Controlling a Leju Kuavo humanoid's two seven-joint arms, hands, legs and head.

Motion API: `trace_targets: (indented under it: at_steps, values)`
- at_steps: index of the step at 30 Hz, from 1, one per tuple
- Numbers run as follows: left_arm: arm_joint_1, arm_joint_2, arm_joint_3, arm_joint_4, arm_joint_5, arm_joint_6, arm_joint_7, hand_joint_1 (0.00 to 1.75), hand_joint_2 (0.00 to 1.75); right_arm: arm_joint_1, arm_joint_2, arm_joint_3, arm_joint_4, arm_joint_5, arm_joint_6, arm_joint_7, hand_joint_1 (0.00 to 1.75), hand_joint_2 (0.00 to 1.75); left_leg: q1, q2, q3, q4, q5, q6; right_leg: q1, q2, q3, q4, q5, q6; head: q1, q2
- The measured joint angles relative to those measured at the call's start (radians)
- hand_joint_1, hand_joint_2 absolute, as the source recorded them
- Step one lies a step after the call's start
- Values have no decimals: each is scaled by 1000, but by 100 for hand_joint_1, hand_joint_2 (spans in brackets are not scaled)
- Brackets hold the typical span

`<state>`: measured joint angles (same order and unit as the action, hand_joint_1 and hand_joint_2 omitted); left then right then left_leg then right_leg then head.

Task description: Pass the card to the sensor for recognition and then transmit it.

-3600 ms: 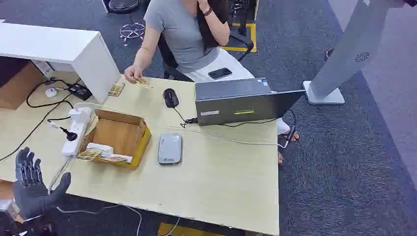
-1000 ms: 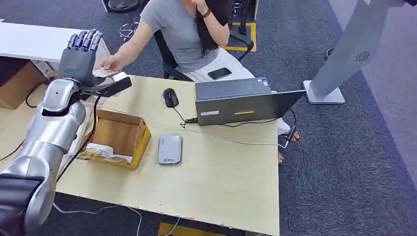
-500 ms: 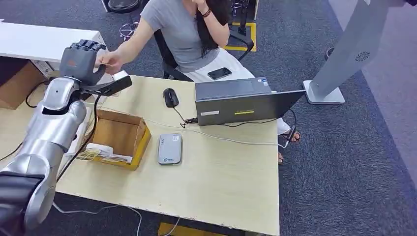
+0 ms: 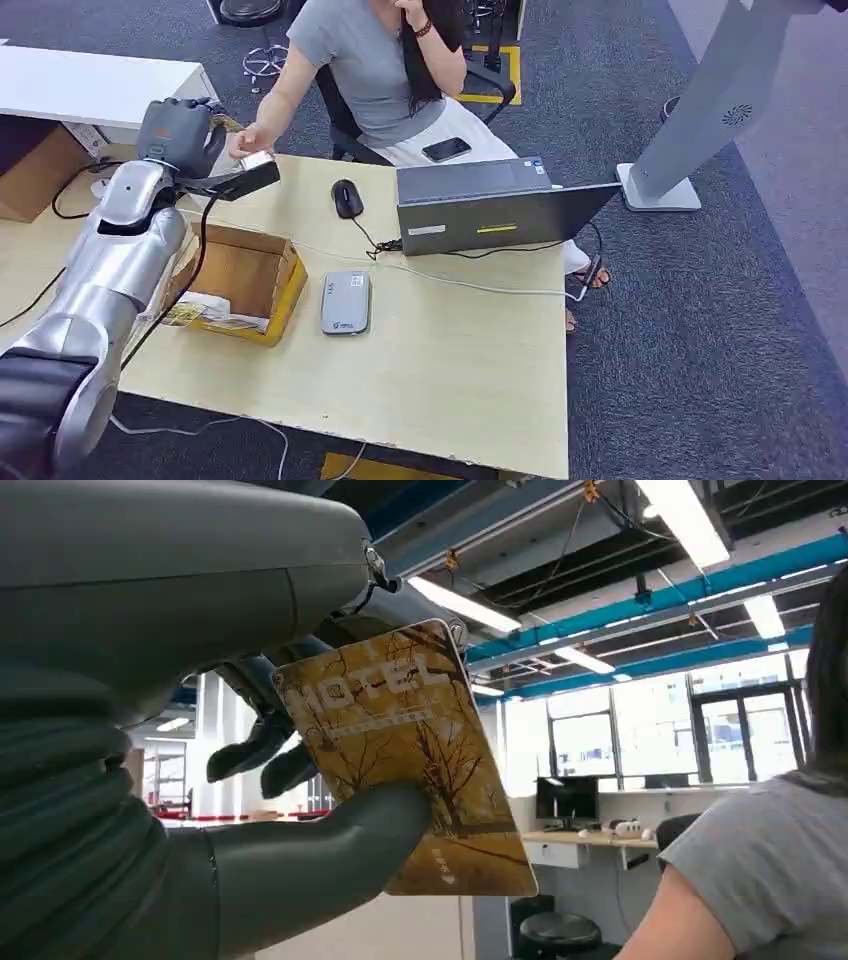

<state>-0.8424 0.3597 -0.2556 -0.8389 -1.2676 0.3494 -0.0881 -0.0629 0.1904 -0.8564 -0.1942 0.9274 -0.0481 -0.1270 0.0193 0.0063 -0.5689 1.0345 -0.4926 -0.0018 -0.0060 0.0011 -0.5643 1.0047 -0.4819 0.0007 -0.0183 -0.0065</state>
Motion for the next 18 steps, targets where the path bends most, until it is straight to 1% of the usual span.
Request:
trace_targets:
  at_steps: [13,16,18]
  values:
    - [6,-13,-16,0,17,-3,-10,175,175,0,2,0,0,3,-2,3,0,0,0,0,0,0,0,0,0,0,0,0,0,0,0,0]
    - [34,-28,-23,-4,24,6,-27,175,175,0,3,0,0,6,-2,3,0,0,0,0,0,0,0,0,0,0,0,0,0,0,0,0]
    - [76,-50,-37,-21,31,17,-32,175,175,0,5,0,0,6,-3,3,0,0,-1,0,0,0,0,0,0,-1,0,0,0,0,0,0]
